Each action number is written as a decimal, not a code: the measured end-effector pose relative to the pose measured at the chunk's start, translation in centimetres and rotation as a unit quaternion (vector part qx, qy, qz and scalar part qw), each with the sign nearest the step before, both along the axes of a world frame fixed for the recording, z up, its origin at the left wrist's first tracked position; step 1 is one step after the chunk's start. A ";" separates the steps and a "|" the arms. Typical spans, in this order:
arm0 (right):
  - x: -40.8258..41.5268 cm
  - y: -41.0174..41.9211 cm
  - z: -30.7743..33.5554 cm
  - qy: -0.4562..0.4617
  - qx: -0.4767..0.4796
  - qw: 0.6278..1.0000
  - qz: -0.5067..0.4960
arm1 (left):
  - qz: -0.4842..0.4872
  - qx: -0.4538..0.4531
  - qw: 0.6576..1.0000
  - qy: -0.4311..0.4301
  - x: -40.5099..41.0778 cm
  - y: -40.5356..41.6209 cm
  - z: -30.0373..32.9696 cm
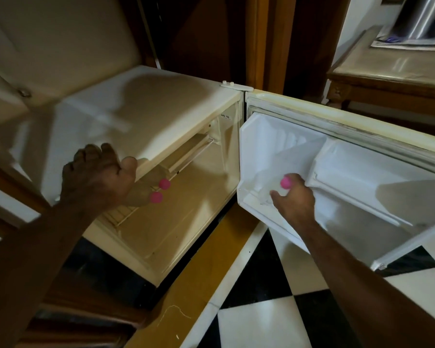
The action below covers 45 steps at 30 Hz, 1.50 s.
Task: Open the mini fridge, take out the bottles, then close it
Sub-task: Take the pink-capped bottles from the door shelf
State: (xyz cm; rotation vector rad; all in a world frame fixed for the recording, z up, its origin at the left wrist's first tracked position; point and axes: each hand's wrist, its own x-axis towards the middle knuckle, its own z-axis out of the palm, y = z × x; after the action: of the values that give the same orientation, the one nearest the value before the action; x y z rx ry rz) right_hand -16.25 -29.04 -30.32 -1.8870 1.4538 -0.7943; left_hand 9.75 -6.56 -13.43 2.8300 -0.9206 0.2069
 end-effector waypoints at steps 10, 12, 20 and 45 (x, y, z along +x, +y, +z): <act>5.4 -2.5 1.5 0.091 -0.065 0.994 0.007 | -0.020 0.024 0.998 -0.051 0.7 0.0 -0.5; 5.3 -1.8 1.3 0.086 -0.068 0.994 -0.003 | -0.004 0.007 1.000 -0.013 0.8 0.1 -0.3; 12.3 7.5 2.0 -0.064 -0.137 0.981 0.118 | 0.013 -0.017 0.999 0.045 0.6 -0.1 -0.3; 8.0 8.8 3.1 -0.216 -0.029 0.959 0.183 | -0.036 0.082 0.996 -0.011 1.0 0.3 0.0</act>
State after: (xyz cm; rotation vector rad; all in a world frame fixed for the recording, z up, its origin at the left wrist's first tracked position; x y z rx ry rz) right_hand -8.27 -20.25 -27.22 -1.8046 0.7932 -0.9929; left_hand 10.78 -6.29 -13.40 2.9421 -1.0887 0.1600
